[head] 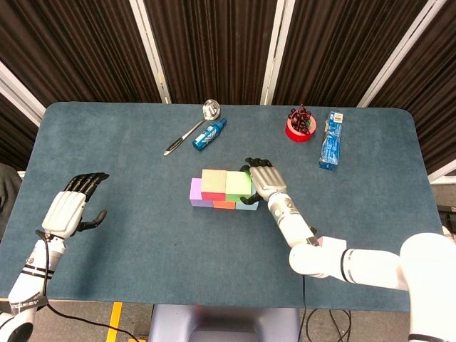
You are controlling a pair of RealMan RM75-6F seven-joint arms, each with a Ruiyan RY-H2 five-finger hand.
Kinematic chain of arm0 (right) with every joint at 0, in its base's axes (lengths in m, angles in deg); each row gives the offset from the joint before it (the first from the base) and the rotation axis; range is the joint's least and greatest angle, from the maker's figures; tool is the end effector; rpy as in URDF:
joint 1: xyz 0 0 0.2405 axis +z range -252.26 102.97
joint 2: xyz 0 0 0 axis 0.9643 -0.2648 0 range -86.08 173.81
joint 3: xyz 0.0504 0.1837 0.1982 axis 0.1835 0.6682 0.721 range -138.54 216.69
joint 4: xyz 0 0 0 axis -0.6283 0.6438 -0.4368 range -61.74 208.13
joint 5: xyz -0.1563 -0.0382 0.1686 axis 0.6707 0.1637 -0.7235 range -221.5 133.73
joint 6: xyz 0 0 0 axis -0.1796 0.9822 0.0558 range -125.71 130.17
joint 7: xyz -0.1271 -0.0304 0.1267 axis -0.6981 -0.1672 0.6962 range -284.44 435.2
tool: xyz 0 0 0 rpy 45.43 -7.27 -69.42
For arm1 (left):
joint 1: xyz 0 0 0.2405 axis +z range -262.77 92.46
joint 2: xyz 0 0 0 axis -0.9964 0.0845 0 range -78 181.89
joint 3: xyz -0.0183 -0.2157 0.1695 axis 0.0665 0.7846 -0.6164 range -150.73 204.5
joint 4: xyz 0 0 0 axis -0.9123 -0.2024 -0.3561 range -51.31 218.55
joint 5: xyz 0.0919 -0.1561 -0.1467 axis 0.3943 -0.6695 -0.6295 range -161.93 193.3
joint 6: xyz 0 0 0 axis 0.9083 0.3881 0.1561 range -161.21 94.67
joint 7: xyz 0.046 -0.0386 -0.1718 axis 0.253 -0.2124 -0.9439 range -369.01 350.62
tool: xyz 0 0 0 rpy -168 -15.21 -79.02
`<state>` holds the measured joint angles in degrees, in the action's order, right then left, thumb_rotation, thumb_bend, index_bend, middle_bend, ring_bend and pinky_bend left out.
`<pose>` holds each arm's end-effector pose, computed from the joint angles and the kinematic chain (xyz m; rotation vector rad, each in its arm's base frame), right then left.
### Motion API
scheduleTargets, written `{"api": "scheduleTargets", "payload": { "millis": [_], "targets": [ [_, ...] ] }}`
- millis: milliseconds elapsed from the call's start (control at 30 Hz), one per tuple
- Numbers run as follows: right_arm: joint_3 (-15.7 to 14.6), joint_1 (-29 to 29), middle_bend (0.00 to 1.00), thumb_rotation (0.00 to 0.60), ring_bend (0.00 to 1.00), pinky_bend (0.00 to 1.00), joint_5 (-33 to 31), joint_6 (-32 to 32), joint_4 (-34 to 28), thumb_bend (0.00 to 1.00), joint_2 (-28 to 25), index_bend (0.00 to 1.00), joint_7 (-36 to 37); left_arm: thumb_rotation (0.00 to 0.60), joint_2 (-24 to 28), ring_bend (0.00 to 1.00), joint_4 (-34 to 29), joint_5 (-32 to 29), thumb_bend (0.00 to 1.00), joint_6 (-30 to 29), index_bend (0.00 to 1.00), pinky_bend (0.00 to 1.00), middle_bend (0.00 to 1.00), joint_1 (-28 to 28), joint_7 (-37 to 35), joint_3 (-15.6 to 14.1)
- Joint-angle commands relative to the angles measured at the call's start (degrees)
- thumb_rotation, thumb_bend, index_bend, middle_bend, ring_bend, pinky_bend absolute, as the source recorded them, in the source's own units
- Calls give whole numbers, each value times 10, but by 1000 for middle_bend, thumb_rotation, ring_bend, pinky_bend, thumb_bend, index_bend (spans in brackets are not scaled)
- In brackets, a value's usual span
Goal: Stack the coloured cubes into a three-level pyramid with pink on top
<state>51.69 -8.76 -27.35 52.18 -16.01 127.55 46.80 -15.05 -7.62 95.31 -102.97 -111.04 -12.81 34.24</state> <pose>-0.0780 -0.4551 -0.0433 1.7414 -1.2953 0.7546 -0.2545 0.3508 0.1062 -1.5898 -0.9429 -1.0779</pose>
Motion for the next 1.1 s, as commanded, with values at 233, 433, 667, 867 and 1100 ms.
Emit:
{"api": "scheduleTargets", "payload": {
  "millis": [233,433,667,867,1100],
  "targets": [
    [-1,-1,157,600,0,16,-1,2,-7,364,-3,282,-3,600,0,96,-1,1,382,1,133,114,100,1,-1,1],
    [-2,-6,155,600,0,10,5,6,-23,364,-14,193,0,600,1,91,-1,2,381,3,131,113,98,2,0,0],
    [-8,-48,148,600,0,7,54,35,-100,363,-79,150,26,600,5,89,-6,3,381,-5,131,113,98,6,5,2],
    [-38,-129,148,600,0,7,139,76,-192,364,-177,163,71,600,-1,89,-1,5,378,-12,131,112,104,6,4,6],
    [-101,-263,148,600,0,7,297,123,-250,363,-270,252,166,600,-22,89,24,9,375,-15,131,112,111,1,17,9]
  ]
}}
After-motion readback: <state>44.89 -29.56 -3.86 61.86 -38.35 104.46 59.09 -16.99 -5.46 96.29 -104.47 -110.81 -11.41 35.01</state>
